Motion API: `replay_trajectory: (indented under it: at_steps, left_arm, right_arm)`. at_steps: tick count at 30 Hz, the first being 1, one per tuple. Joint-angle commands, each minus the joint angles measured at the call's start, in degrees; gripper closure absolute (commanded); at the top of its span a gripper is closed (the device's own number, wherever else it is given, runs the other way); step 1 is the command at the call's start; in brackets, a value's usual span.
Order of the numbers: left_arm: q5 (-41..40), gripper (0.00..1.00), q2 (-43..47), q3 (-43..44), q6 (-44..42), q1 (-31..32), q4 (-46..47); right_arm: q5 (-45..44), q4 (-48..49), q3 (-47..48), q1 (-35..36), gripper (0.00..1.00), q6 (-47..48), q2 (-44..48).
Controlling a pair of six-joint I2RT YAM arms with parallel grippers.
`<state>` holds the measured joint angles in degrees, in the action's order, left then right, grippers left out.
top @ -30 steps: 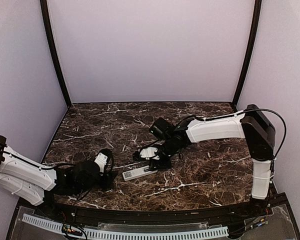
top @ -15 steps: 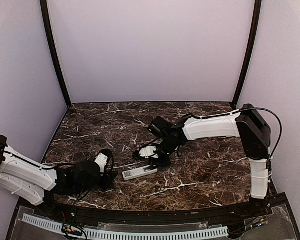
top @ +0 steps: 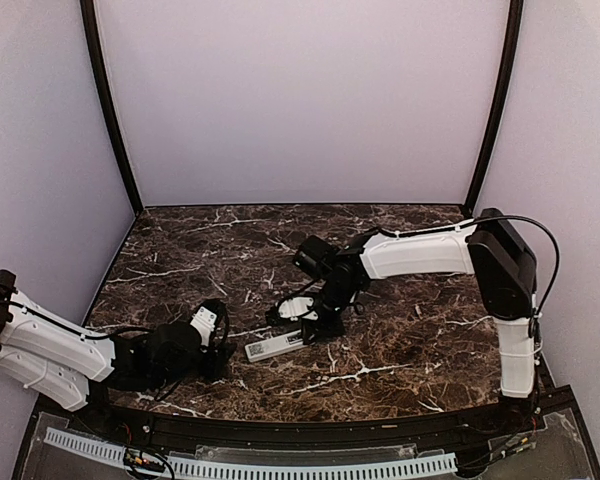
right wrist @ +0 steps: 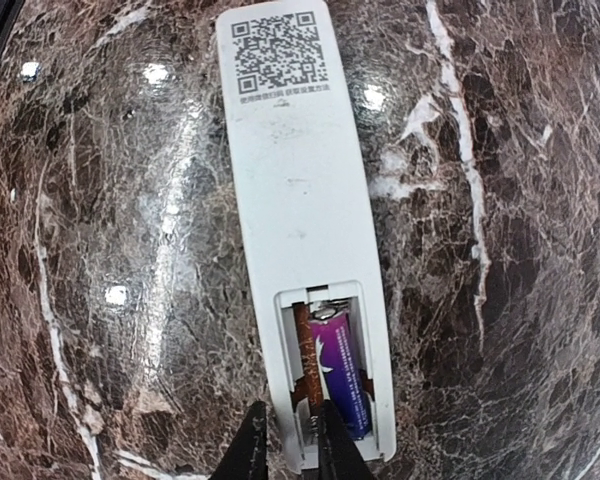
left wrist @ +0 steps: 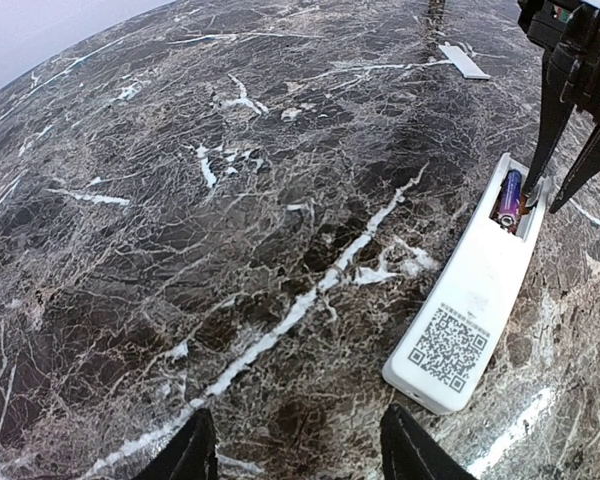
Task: Load the batteries into the remote control
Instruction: Pick up the battery from the battery compartment.
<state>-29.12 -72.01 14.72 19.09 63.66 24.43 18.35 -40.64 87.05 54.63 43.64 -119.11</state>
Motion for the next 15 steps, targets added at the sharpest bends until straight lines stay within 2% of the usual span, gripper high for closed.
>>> replay_trajectory:
  at_steps: [1, 7, 15]
  left_arm:
    - [0.4, 0.45, -0.2, -0.2, -0.5, 0.2, 0.6]
    - [0.4, 0.45, 0.0, -0.4, -0.6, 0.2, 0.9]
    - [0.4, 0.45, 0.2, -0.4, -0.6, 0.2, 0.7]
  right_arm:
    - [-0.3, 0.2, 1.3, 0.6, 0.81, -0.4, 0.3]
    - [2.1, 7.2, -2.8, 0.6, 0.75, 1.5, 5.3]
    - [-1.2, 6.2, -1.4, 0.6, 0.73, 3.6, 1.1]
